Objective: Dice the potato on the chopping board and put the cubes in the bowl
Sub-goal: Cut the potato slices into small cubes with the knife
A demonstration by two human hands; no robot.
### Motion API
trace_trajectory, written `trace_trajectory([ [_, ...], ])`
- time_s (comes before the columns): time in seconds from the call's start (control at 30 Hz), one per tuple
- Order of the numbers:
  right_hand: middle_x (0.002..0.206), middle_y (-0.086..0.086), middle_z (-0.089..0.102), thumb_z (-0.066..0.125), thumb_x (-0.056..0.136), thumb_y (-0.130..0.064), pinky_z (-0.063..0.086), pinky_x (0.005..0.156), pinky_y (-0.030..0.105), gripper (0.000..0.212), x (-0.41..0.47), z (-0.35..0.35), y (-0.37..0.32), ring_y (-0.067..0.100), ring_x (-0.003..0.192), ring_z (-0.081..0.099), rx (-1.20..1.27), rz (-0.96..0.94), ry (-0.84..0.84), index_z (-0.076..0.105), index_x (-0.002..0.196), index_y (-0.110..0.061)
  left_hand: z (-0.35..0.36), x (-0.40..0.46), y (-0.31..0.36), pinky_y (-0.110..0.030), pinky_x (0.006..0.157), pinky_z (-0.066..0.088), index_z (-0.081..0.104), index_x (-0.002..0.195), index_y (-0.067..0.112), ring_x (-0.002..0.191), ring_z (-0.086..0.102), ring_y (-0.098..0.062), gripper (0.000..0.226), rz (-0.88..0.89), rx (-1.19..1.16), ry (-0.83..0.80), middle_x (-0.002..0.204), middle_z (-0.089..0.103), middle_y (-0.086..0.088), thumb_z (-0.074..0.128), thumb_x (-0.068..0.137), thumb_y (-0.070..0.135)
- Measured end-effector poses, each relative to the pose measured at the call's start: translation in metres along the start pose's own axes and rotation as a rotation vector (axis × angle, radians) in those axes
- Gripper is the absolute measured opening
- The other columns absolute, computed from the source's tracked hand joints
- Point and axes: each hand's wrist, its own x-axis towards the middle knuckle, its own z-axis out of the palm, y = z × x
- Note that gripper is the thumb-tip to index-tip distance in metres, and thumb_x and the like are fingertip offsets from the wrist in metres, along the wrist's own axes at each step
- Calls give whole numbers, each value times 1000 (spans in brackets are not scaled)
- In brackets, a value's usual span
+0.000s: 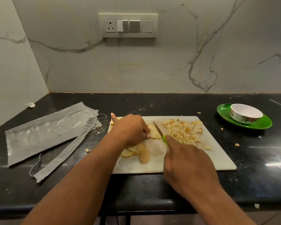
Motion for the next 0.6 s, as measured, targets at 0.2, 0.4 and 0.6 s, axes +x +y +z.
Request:
trace_trajectory([
  [0.2,105,2,66,35,99,-28,45,67,33,48,29,24,-11,19,87,60,29,-8,-35,39,147,-28,1,2,0,-85,110,-5,74,121,44,135,52,-18,27,-2,7,3,133,66,18,62,98,53],
  [0.4,107,-2,61,28,102,-34,40,71,34,60,-18,16,-7,18,88,56,-13,9,-184,7,158,-31,4,6,1,-85,111,-4,74,121,40,132,55,-19,30,-12,33,4,130,69,16,61,98,54],
  [0.6,108,-7,59,28,103,-40,42,81,33,59,-35,-14,-7,17,95,55,30,90,-266,4,157,-38,2,2,2,-83,113,-2,75,117,42,133,53,-20,26,-15,-3,51,128,69,16,65,96,53],
])
